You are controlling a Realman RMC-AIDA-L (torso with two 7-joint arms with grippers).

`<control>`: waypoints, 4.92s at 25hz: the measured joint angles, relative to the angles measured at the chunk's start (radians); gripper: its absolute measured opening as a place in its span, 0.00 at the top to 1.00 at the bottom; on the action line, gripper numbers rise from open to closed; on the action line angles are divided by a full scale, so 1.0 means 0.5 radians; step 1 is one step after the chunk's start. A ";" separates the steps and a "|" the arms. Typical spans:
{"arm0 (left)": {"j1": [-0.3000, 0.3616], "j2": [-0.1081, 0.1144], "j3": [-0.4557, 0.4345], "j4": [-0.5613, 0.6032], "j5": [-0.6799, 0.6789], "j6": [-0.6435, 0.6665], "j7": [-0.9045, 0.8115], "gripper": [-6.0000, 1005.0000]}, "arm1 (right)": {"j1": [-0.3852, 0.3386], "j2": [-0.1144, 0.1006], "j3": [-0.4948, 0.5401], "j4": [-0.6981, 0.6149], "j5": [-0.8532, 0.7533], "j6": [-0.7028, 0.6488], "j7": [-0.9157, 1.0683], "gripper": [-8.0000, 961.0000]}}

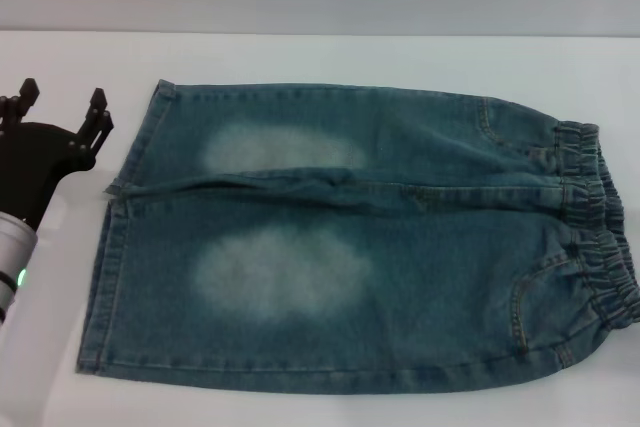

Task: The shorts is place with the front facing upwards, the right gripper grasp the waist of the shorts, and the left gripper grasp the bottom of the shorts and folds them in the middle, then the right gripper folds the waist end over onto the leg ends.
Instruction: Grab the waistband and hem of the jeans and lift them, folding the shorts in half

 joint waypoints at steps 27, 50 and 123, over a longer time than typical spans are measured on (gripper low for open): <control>-0.084 -0.003 0.018 0.024 0.004 -0.018 -0.072 0.22 | 0.027 -0.004 -0.021 0.058 -0.096 -0.044 0.005 0.19; -0.310 0.187 -0.455 1.142 0.111 -2.141 -0.154 0.22 | 0.628 -0.023 -0.720 -1.572 -1.641 0.671 3.253 0.19; -0.047 0.007 -1.004 2.461 0.702 -5.489 -0.258 0.33 | -0.019 -0.043 -0.812 -2.205 -1.867 -0.674 4.584 0.19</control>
